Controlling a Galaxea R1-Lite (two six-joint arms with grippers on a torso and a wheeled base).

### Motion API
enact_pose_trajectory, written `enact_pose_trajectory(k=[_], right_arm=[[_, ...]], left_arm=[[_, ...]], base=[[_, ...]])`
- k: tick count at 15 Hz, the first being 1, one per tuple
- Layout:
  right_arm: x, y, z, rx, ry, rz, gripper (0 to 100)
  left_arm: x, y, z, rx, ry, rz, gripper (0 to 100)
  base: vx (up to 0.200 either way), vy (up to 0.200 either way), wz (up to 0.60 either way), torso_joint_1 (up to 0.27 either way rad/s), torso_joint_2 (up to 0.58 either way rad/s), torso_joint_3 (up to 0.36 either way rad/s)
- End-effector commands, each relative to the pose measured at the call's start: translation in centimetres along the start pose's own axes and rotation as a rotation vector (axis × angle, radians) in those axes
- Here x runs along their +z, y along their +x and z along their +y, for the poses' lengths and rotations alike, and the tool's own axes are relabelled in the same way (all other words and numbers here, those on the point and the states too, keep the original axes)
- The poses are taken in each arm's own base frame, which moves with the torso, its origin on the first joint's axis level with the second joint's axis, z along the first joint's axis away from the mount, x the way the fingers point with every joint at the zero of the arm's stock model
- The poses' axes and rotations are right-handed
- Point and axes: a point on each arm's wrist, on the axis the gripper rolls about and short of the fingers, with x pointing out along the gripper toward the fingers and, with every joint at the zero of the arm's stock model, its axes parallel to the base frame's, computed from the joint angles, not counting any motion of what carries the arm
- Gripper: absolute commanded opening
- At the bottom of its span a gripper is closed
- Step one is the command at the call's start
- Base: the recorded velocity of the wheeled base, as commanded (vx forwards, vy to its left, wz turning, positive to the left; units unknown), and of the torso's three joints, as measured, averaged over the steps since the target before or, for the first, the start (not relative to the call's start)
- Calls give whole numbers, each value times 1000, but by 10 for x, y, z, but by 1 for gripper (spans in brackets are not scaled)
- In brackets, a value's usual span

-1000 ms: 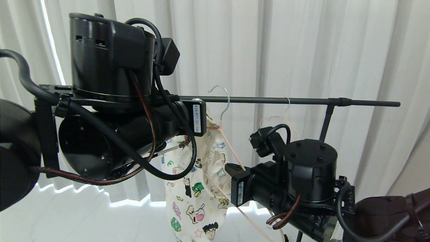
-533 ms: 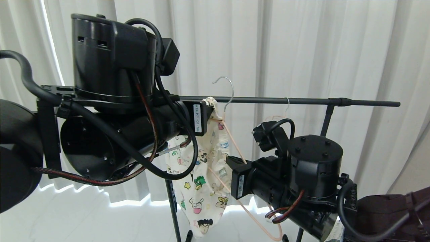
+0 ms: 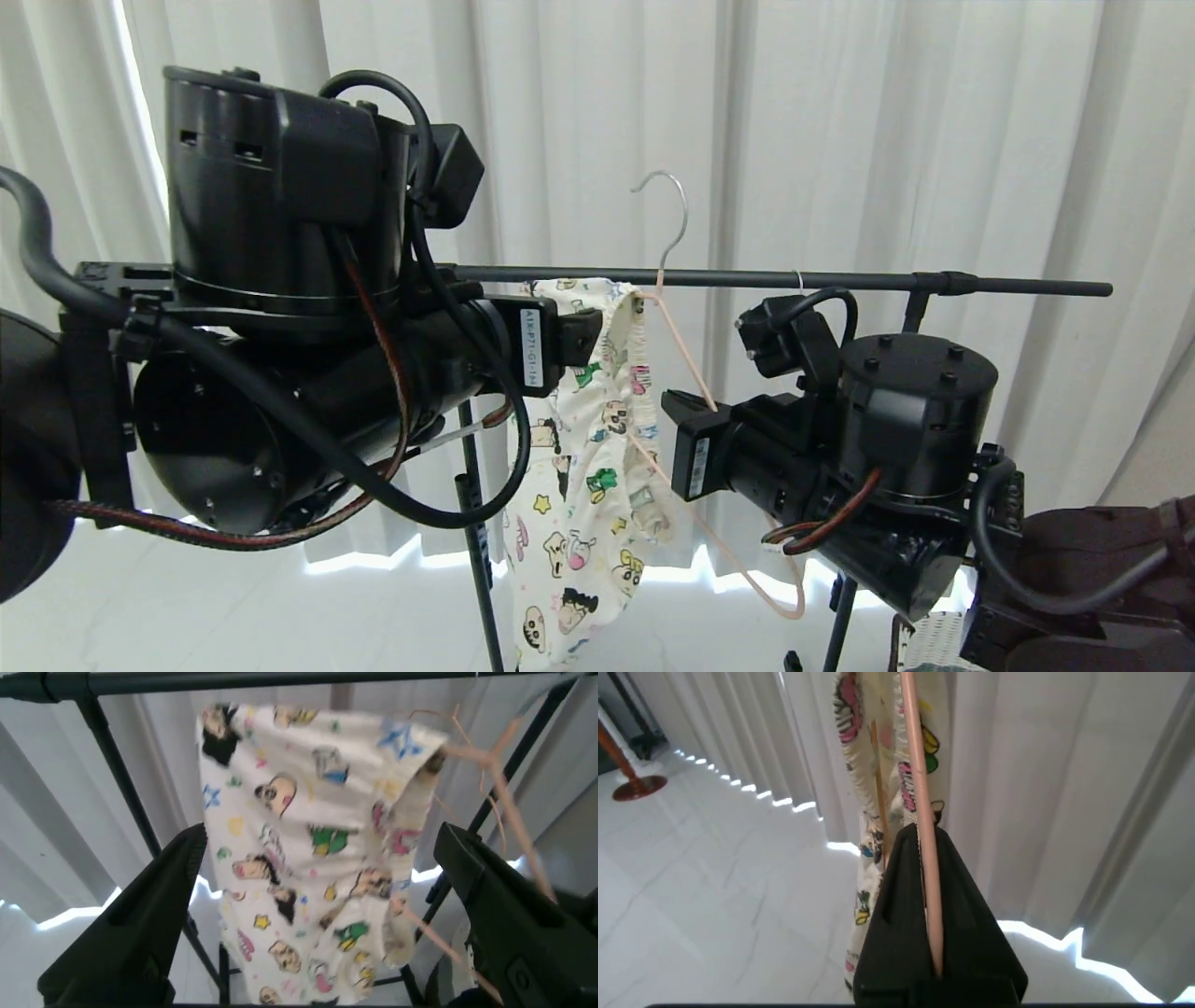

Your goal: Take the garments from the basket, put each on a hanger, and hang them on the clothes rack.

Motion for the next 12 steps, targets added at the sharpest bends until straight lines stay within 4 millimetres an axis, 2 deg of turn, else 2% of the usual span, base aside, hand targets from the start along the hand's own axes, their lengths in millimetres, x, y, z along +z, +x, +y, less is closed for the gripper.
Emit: enact_pose_trajectory(k=[1,3,5,7,8,12], right_arm=[[7,-2,-5,-11,-8,-33,0],[11,-2,-8,-15,-46,-60,0],[17,-14,-17,-3,-79,-65,0],[20,-36,-31,83,-118,-44,0],[18,-46,-37,112,-143,-29,0],[3,-72,-44,234,-209,36,0]], left_arm=[[-6,-9,6,1,3,7,100],[-12,-23,18,-27,-2,6,100],[-13,-38,41,-133,18,-8,100],[-22,-52,78,-190,167,-25,100],[-23,-59,88,-230,215,-48,100],[-28,-68,96,-387,356,-94,100]], base=[[0,0,0,0,0,0],[0,0,0,0,0,0],[0,0,0,0,0,0],[0,0,0,0,0,0],[0,0,0,0,0,0],[0,0,0,0,0,0]])
